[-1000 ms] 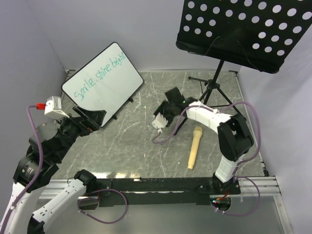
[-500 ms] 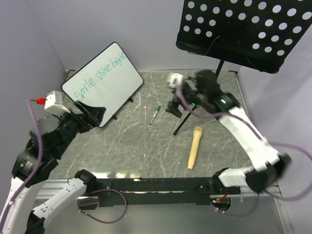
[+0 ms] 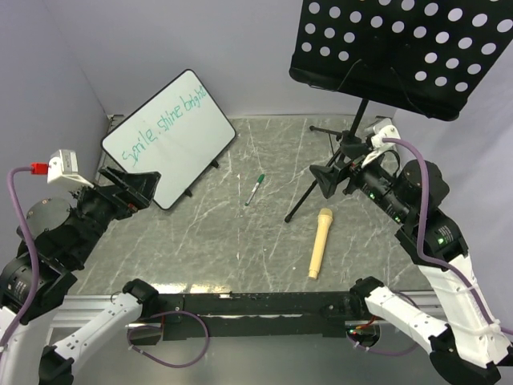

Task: Write a sentence on the whiteboard
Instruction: Reset both arms

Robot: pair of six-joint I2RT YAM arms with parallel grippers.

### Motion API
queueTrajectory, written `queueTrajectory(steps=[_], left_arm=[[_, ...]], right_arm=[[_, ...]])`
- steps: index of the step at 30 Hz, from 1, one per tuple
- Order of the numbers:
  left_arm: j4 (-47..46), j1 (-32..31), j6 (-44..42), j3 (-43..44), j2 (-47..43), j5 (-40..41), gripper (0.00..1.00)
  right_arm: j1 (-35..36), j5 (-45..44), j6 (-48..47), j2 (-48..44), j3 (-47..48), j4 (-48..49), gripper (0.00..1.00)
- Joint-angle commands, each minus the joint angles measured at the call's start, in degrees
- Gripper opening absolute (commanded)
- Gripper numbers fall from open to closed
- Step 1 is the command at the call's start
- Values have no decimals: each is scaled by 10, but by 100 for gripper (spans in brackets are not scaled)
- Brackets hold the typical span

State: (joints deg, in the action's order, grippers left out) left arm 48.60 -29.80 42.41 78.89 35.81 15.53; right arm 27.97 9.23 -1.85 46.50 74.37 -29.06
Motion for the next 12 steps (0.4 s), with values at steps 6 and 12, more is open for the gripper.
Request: queueTrajectory(steps=[6,12], left_arm=[[-5,1,-27,17,-3,-19,97],[-3,1,-37,26,7,-21,96]], right_arm=[[-3,-44,22,-27,-39,16,100],[-5,-40,-4,-38,-54,22,100]])
